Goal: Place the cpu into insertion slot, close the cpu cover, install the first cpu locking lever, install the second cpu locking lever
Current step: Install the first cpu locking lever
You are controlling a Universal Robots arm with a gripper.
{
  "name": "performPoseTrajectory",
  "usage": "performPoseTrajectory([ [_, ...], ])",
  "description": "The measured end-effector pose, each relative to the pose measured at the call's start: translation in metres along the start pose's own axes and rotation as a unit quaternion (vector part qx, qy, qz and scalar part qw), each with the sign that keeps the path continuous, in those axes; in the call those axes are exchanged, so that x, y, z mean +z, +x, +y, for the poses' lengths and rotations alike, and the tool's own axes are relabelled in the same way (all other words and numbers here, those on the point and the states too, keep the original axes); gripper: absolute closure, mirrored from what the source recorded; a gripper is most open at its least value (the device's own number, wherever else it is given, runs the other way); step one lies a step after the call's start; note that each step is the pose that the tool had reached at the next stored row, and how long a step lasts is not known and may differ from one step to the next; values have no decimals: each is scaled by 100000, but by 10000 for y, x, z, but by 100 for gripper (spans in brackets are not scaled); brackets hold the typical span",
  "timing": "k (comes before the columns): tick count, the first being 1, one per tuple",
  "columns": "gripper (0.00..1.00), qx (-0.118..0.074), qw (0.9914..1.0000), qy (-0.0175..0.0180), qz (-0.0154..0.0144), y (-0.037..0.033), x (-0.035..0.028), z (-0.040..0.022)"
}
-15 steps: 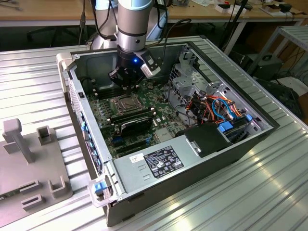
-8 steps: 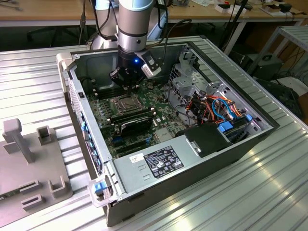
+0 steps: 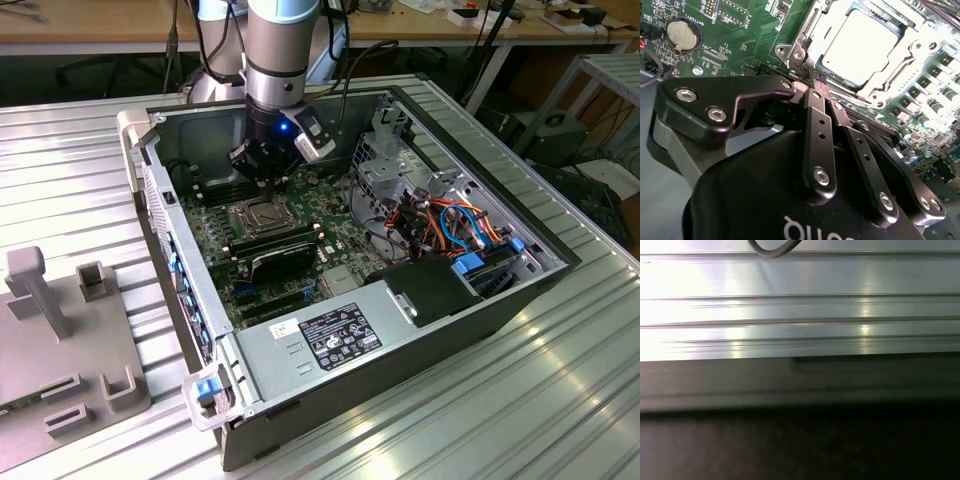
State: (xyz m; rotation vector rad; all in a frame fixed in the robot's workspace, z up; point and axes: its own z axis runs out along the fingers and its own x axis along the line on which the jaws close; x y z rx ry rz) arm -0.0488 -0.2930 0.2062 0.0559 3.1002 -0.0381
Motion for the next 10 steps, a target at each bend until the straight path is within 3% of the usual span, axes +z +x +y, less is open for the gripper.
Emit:
performPoseTrajectory([
  [10,89,8,100000,47,35,-19,29,-1],
])
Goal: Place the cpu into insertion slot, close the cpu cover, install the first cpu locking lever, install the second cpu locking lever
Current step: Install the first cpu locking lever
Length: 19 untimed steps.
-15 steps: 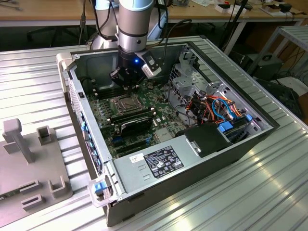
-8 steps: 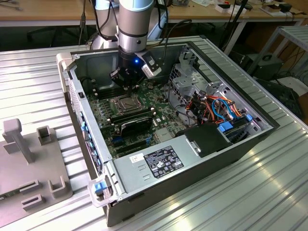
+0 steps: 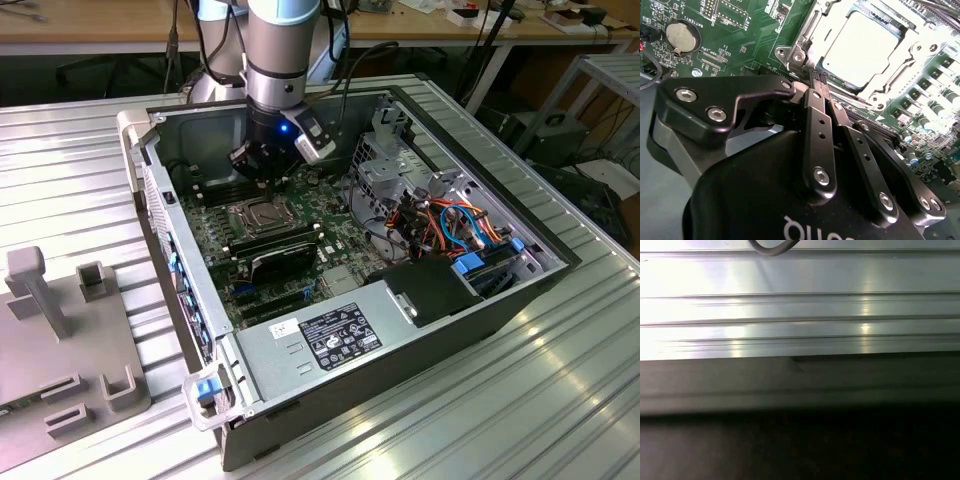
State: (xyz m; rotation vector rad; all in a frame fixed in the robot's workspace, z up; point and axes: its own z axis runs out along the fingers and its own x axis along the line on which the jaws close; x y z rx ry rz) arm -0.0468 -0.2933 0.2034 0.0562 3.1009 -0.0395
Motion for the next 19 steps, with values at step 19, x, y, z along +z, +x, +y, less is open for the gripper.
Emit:
performPoseTrajectory([
  [19,89,-10,100000,-49,-36,-38,-78,8],
])
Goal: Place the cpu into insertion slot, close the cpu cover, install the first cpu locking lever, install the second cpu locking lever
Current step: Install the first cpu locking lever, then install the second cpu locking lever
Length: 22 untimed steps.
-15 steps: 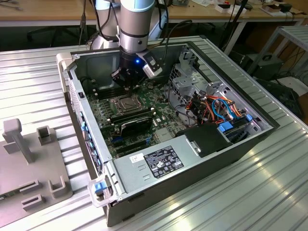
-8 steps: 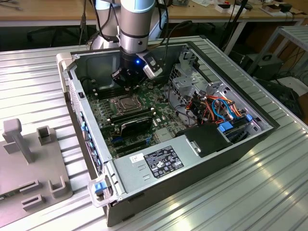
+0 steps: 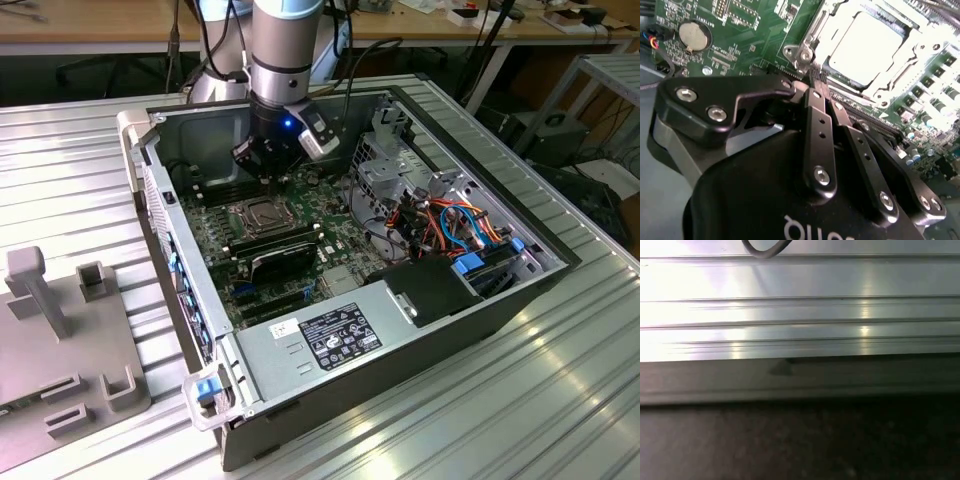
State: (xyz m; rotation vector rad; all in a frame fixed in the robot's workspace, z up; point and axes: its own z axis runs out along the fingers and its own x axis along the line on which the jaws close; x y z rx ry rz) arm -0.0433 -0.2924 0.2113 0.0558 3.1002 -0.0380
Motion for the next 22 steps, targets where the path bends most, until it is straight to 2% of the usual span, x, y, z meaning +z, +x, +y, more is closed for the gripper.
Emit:
performPoseTrajectory([
  [6,89,-1,100000,1,-3,-3,0,-71],
  [22,89,2,100000,16,10,-2,-7,-61],
])
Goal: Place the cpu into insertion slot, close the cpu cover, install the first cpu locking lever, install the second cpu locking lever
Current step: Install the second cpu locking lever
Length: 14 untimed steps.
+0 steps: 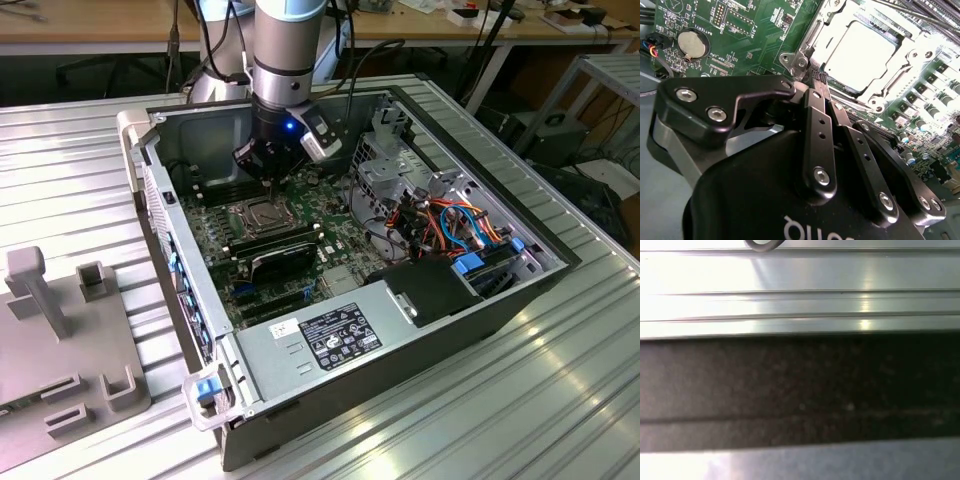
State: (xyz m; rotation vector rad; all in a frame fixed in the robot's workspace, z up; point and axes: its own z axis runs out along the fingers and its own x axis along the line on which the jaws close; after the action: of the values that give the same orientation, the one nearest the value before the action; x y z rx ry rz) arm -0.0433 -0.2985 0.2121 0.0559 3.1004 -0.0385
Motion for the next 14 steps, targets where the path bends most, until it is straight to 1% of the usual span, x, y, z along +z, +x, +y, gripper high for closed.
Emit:
performPoseTrajectory([
  [1,89,0,100000,-9,-3,0,-9,0],
  [3,89,-14,100000,18,0,-3,-76,-2],
  [5,89,-15,100000,24,-1,-5,-119,-3],
  [10,89,-307,99999,146,-16,-8,-174,-6],
  [12,89,-1475,99989,142,-53,-8,-175,-6],
  [14,89,-3334,99944,85,-94,-7,-176,-6],
])
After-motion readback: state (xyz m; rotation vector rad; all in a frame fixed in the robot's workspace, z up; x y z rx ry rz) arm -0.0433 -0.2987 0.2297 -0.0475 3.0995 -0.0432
